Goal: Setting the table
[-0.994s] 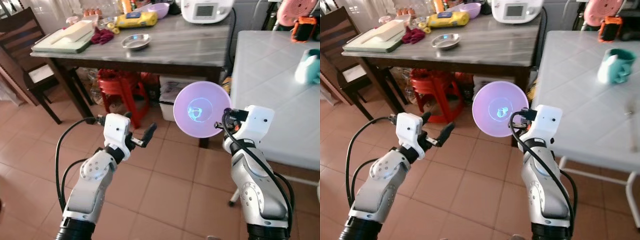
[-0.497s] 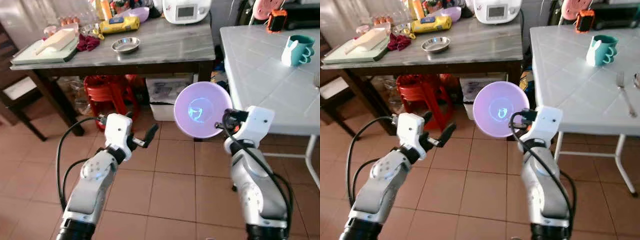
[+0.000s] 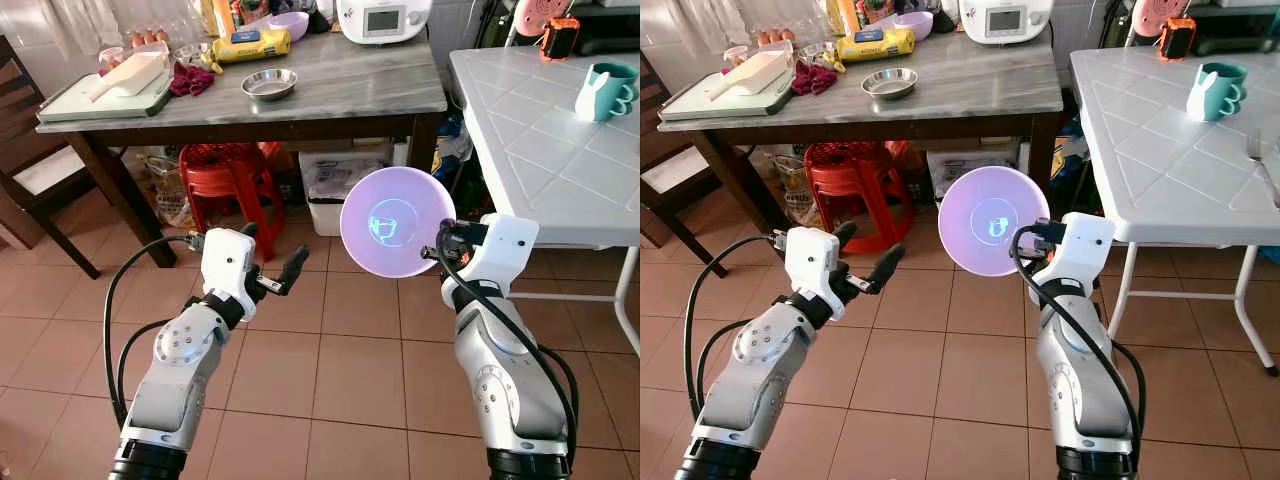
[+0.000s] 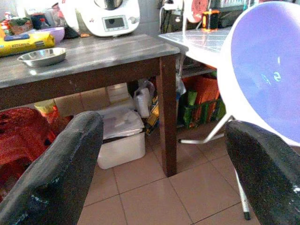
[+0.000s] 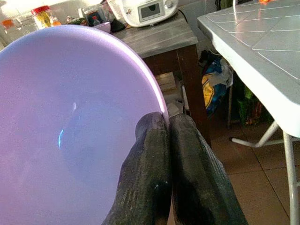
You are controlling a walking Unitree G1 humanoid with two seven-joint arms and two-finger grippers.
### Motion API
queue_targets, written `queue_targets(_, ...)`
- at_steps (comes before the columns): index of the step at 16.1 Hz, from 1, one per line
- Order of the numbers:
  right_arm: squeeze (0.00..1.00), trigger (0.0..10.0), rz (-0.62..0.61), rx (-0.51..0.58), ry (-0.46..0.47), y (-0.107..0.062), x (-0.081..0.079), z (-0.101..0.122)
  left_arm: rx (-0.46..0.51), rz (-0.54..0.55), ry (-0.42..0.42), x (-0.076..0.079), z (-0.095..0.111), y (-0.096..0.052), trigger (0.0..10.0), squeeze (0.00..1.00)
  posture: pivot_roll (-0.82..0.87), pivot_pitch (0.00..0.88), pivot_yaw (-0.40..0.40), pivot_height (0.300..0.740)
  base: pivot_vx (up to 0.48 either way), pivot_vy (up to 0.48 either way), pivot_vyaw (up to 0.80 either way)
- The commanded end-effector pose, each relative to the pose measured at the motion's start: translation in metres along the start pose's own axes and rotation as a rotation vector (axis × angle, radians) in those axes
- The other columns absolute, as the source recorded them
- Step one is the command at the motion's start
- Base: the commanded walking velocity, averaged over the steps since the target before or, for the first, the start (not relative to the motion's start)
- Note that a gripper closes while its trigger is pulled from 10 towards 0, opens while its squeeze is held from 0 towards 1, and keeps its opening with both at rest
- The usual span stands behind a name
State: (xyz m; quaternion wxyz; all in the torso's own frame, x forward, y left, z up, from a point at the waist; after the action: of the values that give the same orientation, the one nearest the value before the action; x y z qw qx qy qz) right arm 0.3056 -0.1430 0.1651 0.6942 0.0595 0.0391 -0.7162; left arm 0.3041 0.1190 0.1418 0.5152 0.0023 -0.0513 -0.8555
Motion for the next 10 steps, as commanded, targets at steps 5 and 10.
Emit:
queue_targets(5,0.00,10.0,0.025,0.015,0.004,0.0024,-0.0062,0.0023,-0.008,-0.001,0.012,-0.0036,0.0006,-0.0002,10.0,0.00,-0.14,0.068,0.120,0.740,0.000,0.000,-0.60)
queue_targets(10,0.00,10.0,0.024,0.015,0.001,0.0026,-0.0061,0.0015,-0.005,-0.008,0.025,-0.0024,0.0006,-0.0005,10.0,0.00,-0.14,0.069,0.121,0.740,0.000,0.000,-0.59)
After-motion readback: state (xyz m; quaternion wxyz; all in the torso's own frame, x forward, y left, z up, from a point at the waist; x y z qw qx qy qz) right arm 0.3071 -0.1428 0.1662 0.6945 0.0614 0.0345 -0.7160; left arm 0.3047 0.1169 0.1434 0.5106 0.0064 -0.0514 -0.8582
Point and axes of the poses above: a point about 5 cm out from each wrist's last joint towards the gripper, its own y axis pointing out of the wrist towards the gripper, its own z axis along the axis of the wrist's last joint, x = y × z, the point moved 1 cm from there along y, pointing out of the wrist towards the gripper, and after that the axes turned 4 degrees about -y, right-handed, at the moved point
